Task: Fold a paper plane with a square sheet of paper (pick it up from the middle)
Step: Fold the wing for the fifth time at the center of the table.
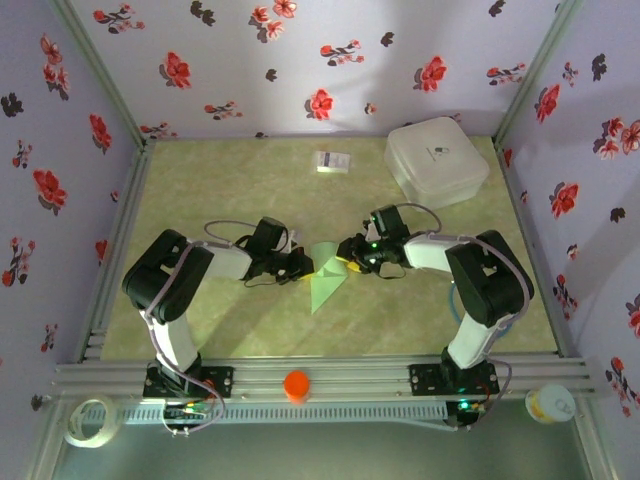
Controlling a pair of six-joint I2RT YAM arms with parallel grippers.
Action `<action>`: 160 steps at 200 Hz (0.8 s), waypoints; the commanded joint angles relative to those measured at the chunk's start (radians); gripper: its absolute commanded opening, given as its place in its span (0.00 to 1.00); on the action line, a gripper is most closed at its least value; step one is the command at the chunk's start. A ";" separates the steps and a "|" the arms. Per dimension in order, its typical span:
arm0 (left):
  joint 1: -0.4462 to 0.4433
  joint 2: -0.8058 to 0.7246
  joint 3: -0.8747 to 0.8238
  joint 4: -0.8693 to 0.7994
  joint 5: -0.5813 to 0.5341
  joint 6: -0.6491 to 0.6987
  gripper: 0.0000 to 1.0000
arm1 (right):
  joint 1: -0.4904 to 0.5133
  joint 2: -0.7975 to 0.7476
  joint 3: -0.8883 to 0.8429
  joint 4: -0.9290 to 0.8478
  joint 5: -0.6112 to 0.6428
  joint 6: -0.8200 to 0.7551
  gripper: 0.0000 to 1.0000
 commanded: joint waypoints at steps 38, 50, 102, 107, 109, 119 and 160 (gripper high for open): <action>0.010 0.018 -0.052 -0.038 -0.013 -0.002 0.00 | -0.005 -0.053 -0.103 0.115 -0.073 0.041 0.42; 0.010 0.021 -0.050 -0.036 -0.011 -0.002 0.00 | -0.005 -0.051 -0.103 0.122 -0.072 0.042 0.42; 0.011 0.025 -0.046 -0.038 -0.001 0.003 0.00 | -0.014 0.009 -0.049 0.173 -0.111 0.051 0.41; 0.011 0.024 -0.047 -0.038 -0.001 0.001 0.00 | -0.018 0.016 -0.044 0.175 -0.112 0.048 0.40; 0.012 0.024 -0.047 -0.038 -0.001 0.001 0.00 | -0.019 0.019 -0.043 0.176 -0.113 0.048 0.40; 0.010 0.021 -0.047 -0.038 -0.001 0.000 0.00 | -0.028 0.029 -0.037 0.179 -0.116 0.045 0.39; 0.011 0.019 -0.047 -0.035 -0.001 -0.006 0.00 | -0.039 0.067 -0.007 0.142 -0.153 -0.008 0.37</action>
